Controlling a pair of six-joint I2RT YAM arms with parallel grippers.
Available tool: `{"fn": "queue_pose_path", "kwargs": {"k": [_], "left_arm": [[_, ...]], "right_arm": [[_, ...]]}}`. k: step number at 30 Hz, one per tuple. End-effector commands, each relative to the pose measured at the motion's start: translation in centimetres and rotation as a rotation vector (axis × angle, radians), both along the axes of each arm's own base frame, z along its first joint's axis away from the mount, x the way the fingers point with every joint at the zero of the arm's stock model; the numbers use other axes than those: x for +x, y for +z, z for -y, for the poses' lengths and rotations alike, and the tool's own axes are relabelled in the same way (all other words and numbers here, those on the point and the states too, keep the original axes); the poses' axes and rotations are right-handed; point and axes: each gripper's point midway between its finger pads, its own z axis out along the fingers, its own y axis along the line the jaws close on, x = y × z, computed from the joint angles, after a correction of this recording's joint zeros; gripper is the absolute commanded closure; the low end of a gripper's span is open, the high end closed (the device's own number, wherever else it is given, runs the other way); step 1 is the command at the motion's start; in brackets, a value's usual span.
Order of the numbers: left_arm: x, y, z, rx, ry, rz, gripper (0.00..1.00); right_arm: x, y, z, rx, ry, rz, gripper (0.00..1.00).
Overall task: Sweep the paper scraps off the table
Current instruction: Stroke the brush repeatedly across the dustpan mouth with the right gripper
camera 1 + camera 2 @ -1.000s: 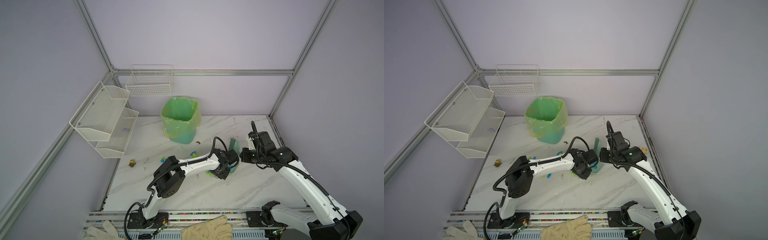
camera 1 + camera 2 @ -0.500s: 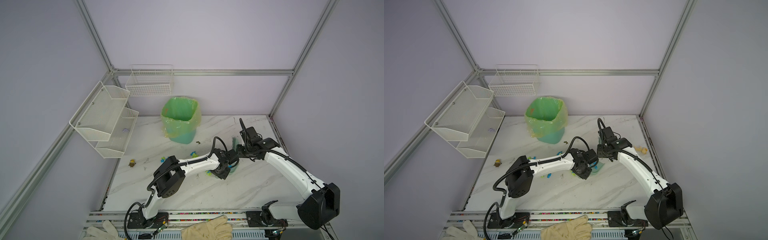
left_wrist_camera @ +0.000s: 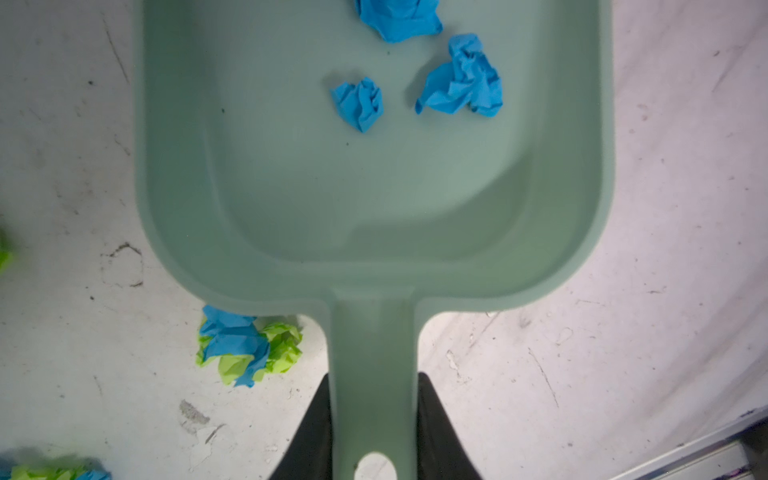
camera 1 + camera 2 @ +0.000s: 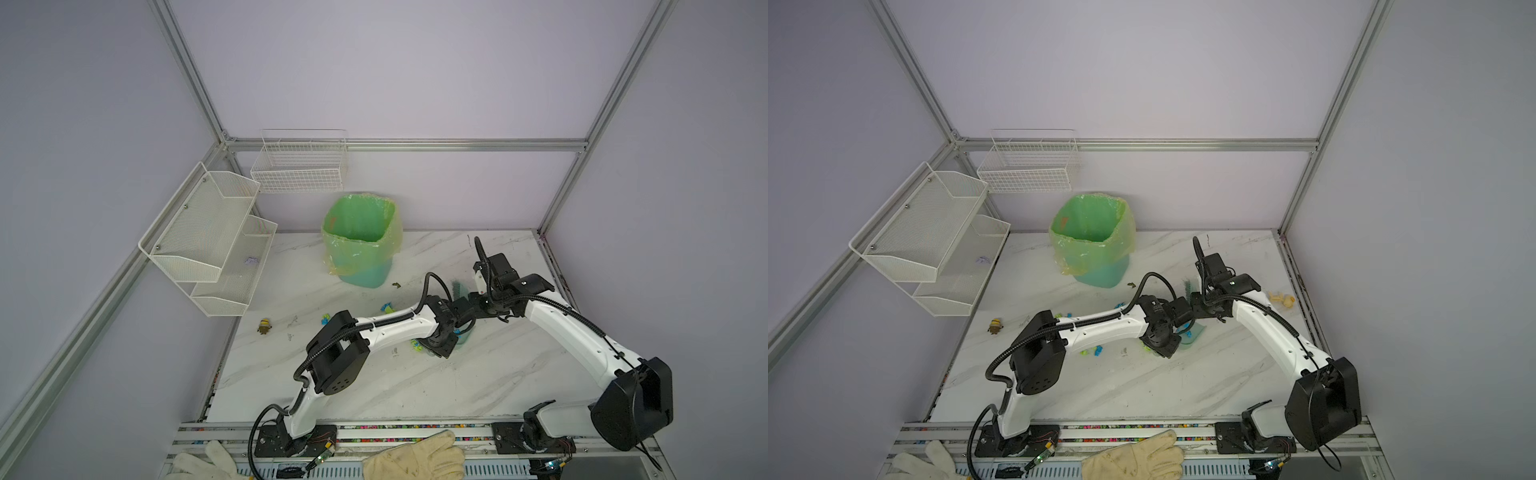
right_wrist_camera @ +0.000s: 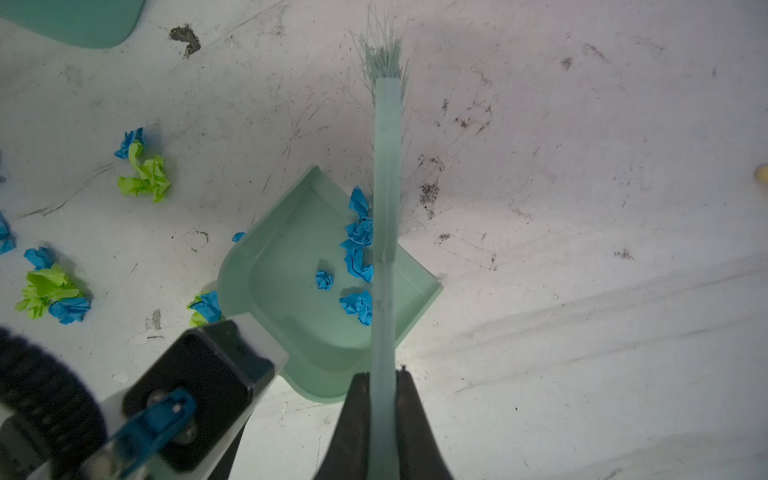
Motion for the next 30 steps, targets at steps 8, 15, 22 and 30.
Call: {"fn": "queue_pose_path", "kwargs": {"k": [8, 15, 22, 30], "left_arm": [[1.4, 0.8, 1.4, -0.066, -0.001, 0.033, 1.00], [1.4, 0.9, 1.4, -0.067, -0.001, 0.035, 1.00], [1.0, 0.9, 0.8, -0.059, 0.003, 0.032, 1.00], [1.0, 0.9, 0.0, -0.045, 0.009, 0.044, 1.00]], "right_arm": [[-5.0, 2.9, -2.5, 0.195, 0.112, -0.045, 1.00], [-3.8, 4.1, -0.4, 0.129, -0.009, 0.030, 1.00], [-0.6, 5.4, 1.6, 0.008, -0.103, 0.115, 1.00], [3.8, 5.0, 0.1, 0.014, -0.101, 0.176, 1.00]]}}
